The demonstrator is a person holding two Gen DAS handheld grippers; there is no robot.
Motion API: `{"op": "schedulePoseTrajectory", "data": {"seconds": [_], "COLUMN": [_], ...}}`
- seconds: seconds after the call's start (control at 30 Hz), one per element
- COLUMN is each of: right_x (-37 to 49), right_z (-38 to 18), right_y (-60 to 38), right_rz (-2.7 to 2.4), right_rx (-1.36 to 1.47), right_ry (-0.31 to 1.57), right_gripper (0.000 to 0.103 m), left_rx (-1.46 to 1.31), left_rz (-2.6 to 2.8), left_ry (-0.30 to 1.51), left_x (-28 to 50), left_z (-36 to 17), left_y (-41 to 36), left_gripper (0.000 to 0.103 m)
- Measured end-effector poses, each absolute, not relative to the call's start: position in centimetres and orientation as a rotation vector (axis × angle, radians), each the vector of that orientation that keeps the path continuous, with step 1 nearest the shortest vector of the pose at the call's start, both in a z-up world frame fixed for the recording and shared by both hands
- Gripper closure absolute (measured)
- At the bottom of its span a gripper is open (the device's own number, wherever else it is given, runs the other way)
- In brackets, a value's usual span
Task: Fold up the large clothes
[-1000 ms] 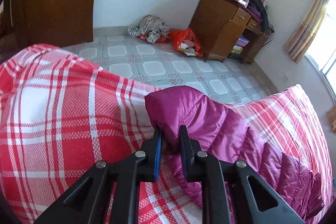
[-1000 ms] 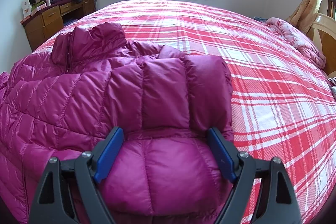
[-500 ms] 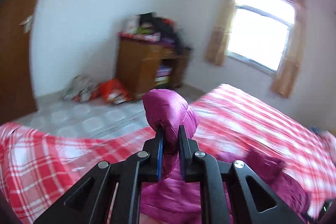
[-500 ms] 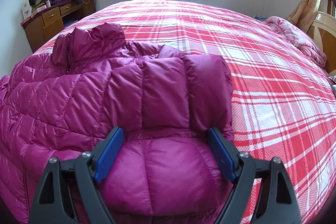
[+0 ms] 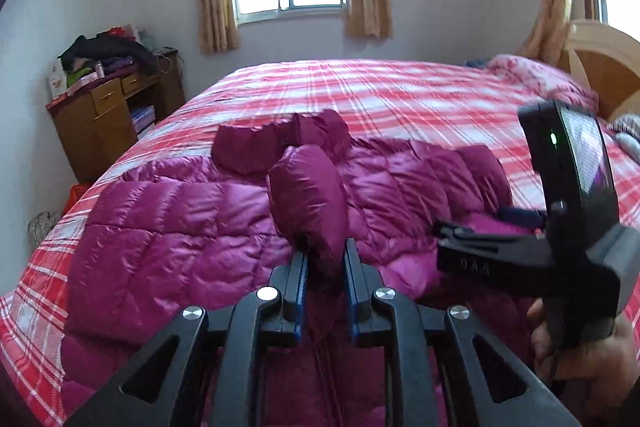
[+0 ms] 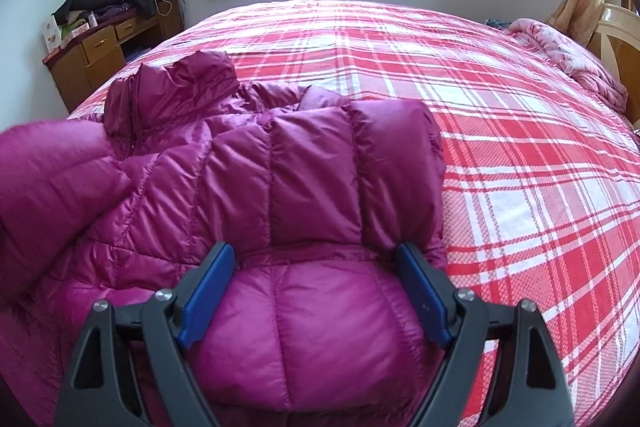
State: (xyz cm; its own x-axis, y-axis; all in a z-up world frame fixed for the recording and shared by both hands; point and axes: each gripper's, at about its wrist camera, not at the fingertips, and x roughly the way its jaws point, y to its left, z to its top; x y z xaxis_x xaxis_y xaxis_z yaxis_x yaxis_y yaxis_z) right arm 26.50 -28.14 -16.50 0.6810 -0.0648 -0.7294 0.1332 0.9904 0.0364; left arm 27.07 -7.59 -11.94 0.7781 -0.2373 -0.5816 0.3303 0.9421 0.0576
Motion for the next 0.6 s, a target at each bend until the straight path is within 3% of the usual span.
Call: {"op": "schedulePoseTrajectory", "data": {"seconds": [0.1, 0.17, 0.4, 0.6], "right_x": [26.4, 26.4, 26.0, 20.5], "right_z": [-16.5, -16.5, -16.2, -12.3], "right_y": [-28.4, -28.5, -29.4, -31.1], "right_rz": [-0.101, -0.094, -0.07, -0.126], "right_rx": [0.108, 0.118, 0.172, 0.296], "right_ry": [0.812, 0.811, 0.799, 0.62], "right_gripper": [0.017, 0.016, 0.016, 0.03], "left_rx": [0.176, 0.19, 0.092, -0.08], "left_rz": [-0.413, -0.412, -0.332, -0.158], "left_ry": [0.642, 0.636, 0.645, 0.639], "left_x": [25.8, 24.2, 20.2, 20.8], "left_z": [-12.2, -12.2, -10.2, -8.8], "left_y": [-8.1, -8.1, -2.3, 4.8], "left_gripper": [0.061, 0.034, 0.031, 0.031]}}
